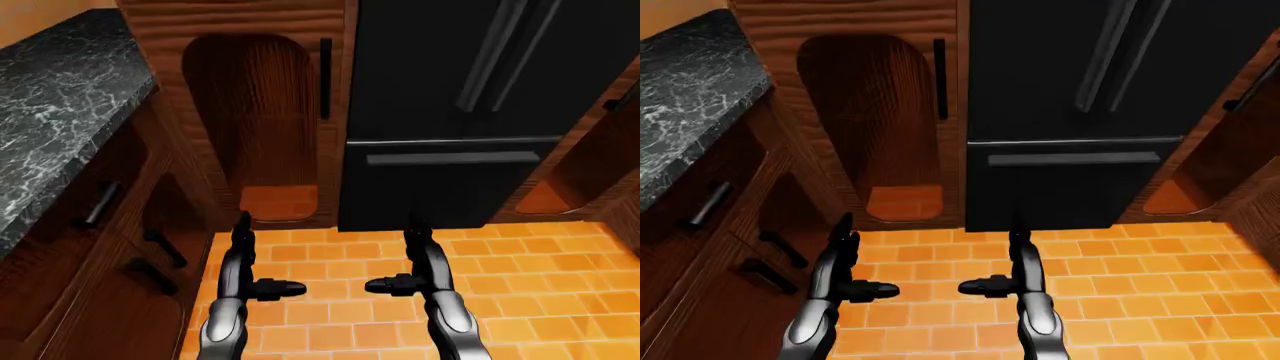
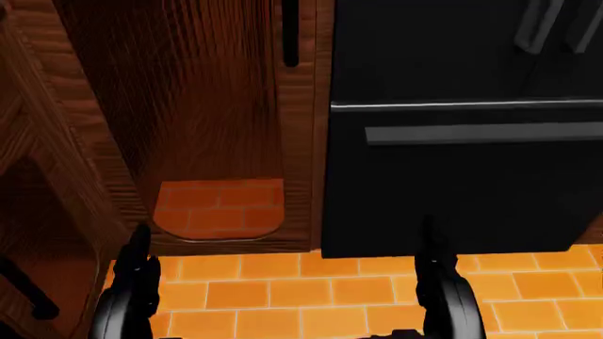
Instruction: Navigate to the stove.
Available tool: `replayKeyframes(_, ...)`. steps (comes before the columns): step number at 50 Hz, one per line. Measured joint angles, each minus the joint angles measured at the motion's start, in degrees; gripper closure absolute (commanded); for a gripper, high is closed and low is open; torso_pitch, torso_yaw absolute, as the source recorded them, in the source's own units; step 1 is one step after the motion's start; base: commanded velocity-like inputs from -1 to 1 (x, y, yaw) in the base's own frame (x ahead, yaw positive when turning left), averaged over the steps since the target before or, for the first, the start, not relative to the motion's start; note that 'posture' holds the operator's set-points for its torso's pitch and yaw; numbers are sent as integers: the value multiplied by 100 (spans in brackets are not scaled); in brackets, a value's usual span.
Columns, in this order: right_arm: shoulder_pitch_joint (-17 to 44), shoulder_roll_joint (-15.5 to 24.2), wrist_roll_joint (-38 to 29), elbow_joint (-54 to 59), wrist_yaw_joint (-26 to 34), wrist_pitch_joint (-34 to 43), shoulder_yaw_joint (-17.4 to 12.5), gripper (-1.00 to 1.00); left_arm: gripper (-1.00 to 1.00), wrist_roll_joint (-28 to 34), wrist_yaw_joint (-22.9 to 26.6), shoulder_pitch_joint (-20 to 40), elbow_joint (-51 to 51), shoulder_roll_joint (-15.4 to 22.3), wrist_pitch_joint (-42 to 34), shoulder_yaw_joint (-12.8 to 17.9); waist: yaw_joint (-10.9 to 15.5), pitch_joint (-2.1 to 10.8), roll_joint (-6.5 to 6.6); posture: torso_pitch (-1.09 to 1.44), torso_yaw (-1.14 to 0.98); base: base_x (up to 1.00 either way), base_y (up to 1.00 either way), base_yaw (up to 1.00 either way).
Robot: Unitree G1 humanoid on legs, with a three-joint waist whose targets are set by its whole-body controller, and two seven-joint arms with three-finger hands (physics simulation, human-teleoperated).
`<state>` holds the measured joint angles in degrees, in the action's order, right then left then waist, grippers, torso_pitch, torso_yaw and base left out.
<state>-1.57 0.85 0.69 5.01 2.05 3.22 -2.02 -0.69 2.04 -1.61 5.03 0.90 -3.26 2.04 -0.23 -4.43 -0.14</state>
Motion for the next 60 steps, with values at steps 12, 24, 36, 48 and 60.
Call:
replayKeyframes(12, -24, -14, -113, -194, 11, -198, 92, -100, -100, 16, 25, -24, -196, 14, 139, 28, 45, 307, -21, 0, 0, 0, 0, 0)
replayKeyframes(24, -34, -40, 60, -347, 119, -243, 114, -100, -100, 77, -6, -20, -179, 34, 217, 63, 20, 378, 34, 0, 0, 0, 0, -14)
replayKeyframes(36, -50, 19, 2, -317, 77, -261, 5, -100, -100, 130, 15, 42, -212, -12, 259, -59, -153, 209, 236, 0, 0, 0, 0, -57)
replayKeyframes(48, -51, -44, -41, -352, 129, -241, 150, -100, -100, 163, -46, -5, -205, 51, 277, 65, 11, 222, -93, 0, 0, -1, 0, -63)
replayKeyframes(60, -46, 9, -63, -282, 78, -253, 44, -100, -100, 213, -10, 19, -167, 1, 294, -34, -73, 110, 234, 0, 0, -2, 0, -63)
